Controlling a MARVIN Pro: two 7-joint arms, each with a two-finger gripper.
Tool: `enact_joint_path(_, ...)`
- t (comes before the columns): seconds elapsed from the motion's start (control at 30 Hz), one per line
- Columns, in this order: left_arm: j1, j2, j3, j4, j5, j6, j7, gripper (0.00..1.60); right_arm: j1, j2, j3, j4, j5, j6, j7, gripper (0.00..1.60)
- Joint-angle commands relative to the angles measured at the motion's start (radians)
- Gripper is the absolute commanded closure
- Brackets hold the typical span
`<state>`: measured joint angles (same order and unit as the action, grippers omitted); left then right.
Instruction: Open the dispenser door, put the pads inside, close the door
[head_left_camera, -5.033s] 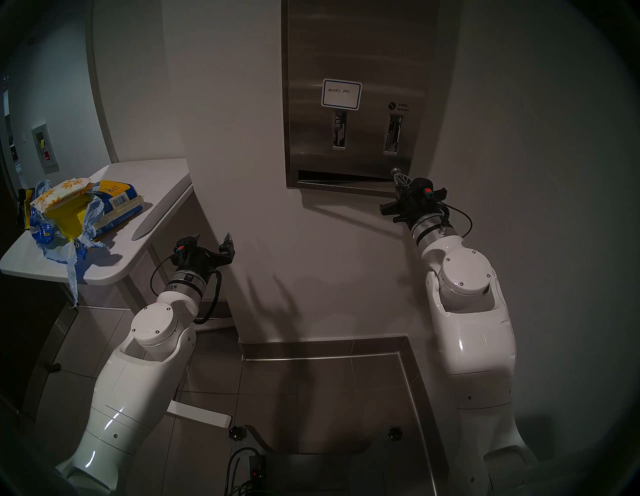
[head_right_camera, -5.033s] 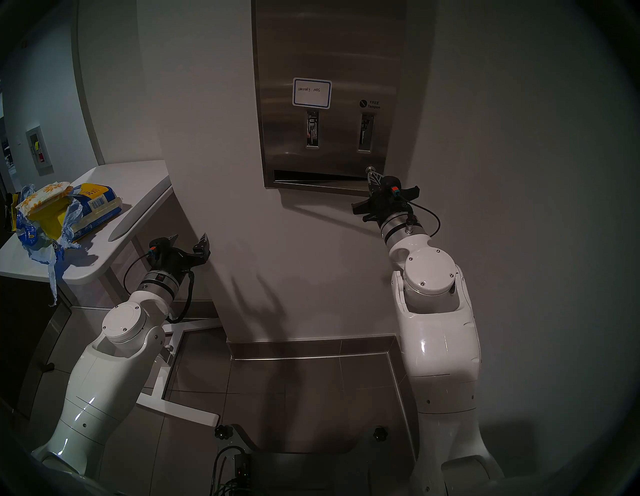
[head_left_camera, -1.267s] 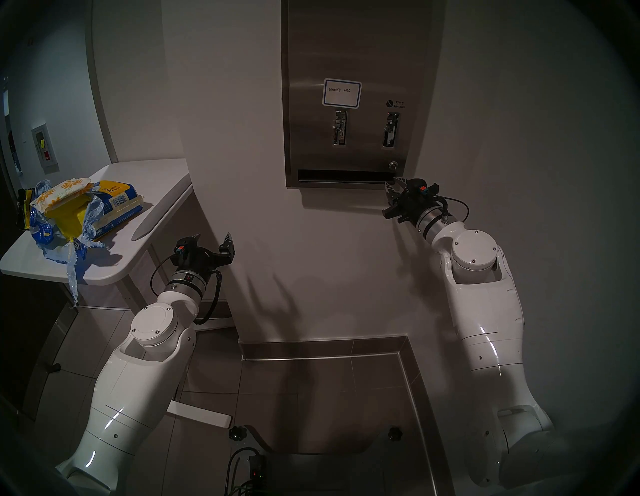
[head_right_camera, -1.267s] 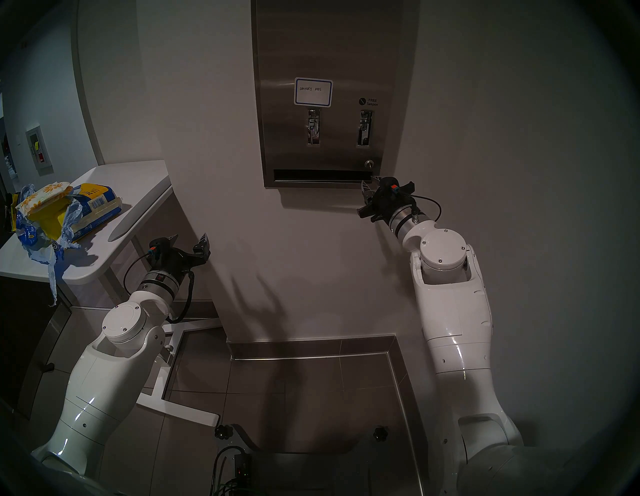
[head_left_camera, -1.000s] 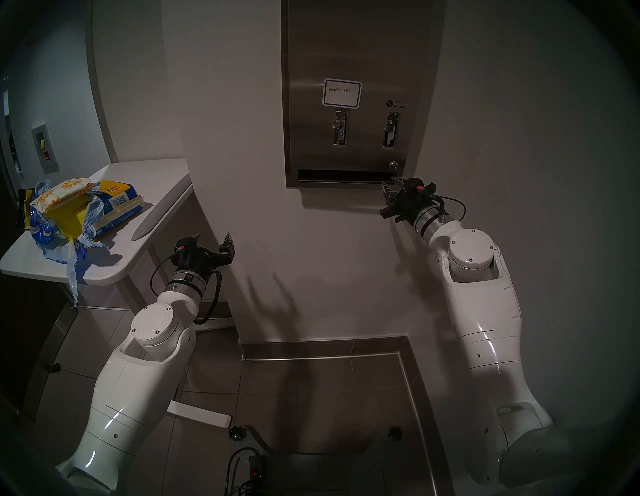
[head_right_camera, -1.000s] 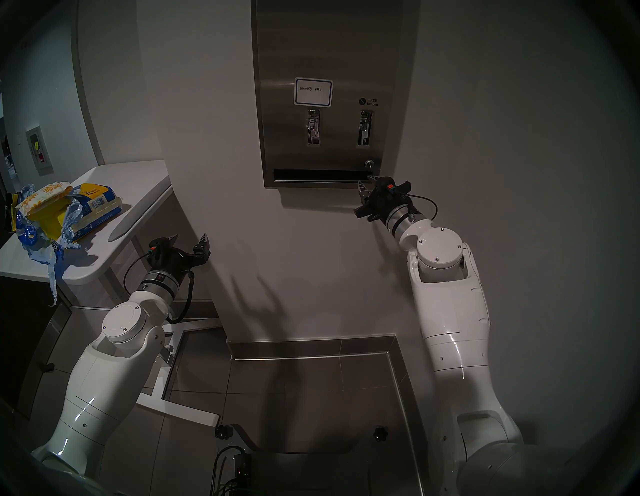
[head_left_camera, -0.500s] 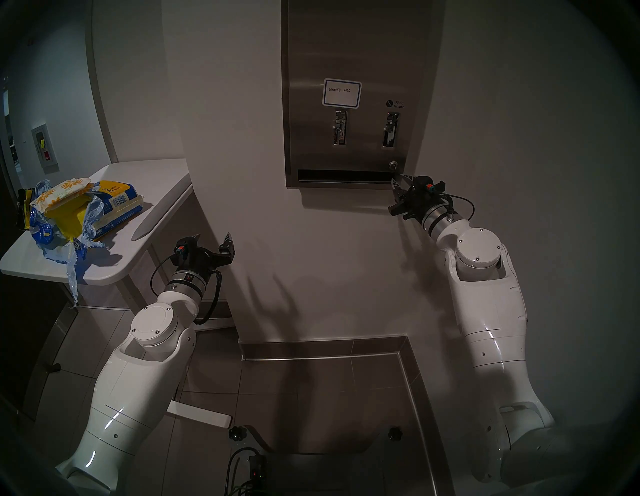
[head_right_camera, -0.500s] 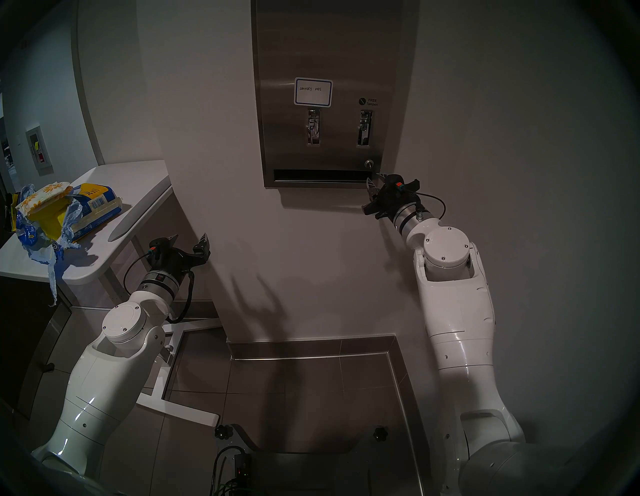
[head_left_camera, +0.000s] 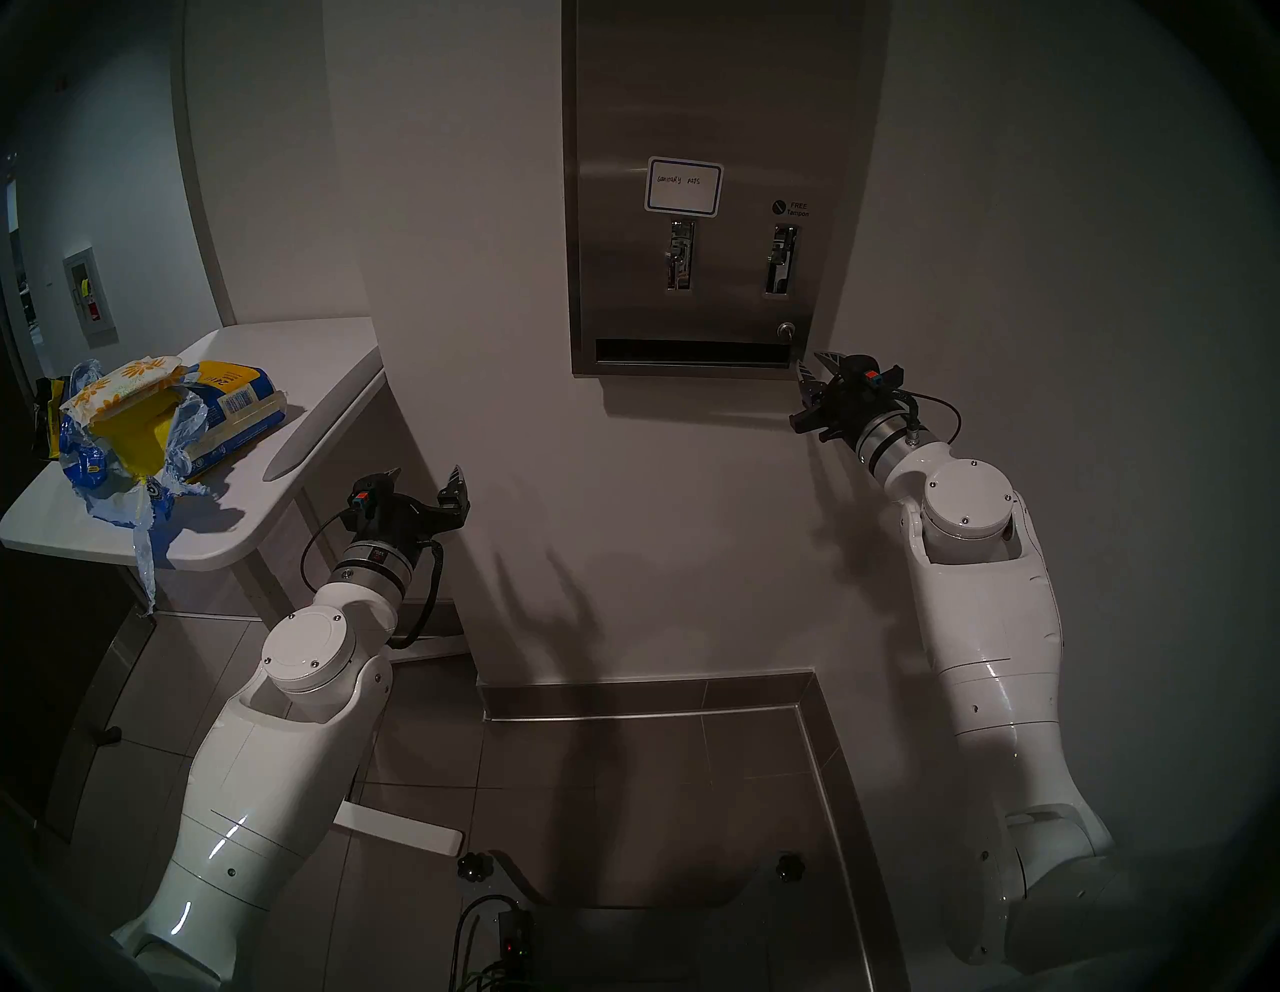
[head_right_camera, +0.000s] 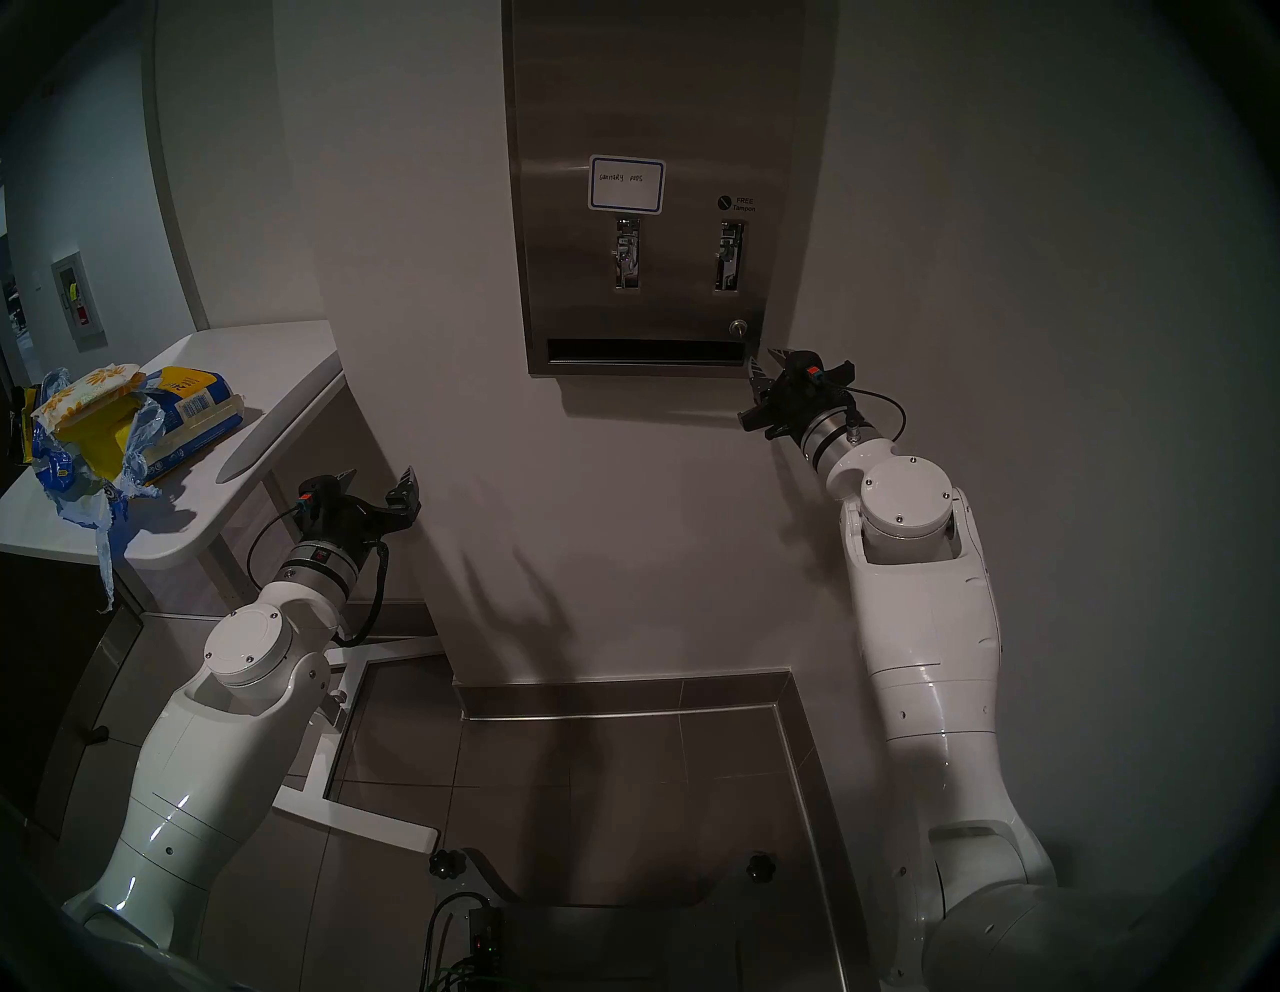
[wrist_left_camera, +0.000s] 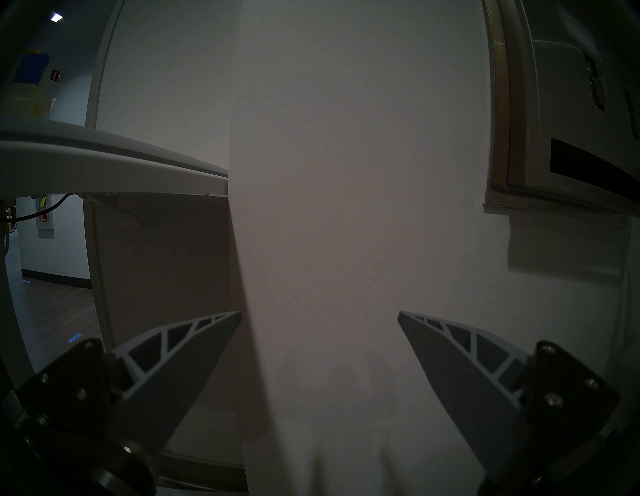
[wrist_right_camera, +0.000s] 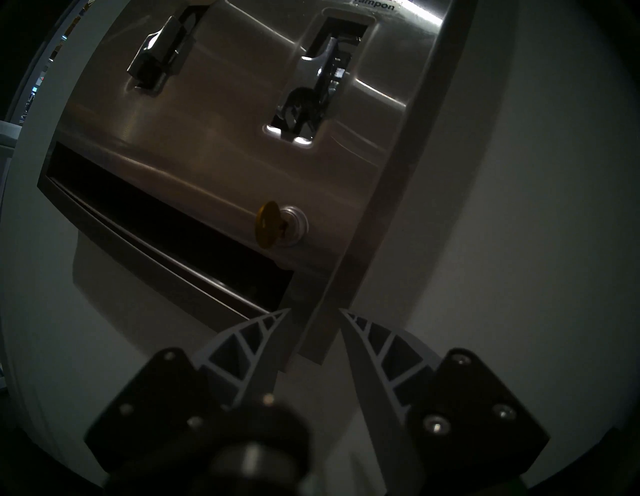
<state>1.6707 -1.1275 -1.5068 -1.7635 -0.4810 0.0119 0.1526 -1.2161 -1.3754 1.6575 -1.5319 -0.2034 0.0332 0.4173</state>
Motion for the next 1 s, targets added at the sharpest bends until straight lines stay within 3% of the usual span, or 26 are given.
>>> enact_joint_path(0.0,-0.025,-0.001,-0.008,-0.029,0.0,-0.013,-0.001,0.0,0.061,0.007,-0.004,0.008,0.001,-0.026,0.001,0.81)
enact_joint_path(0.57,-0.025,0.0,-0.008,-0.028,0.0,-0.012,-0.001,0.0,0.137,0.026,-0.02,0.102,0.02,-0.065,0.047,0.8)
enact_joint_path(0.97,-0.025,-0.001,-0.008,-0.029,0.0,-0.013,-0.001,0.0,0.148,0.034,-0.015,0.127,0.031,-0.092,0.077,0.82)
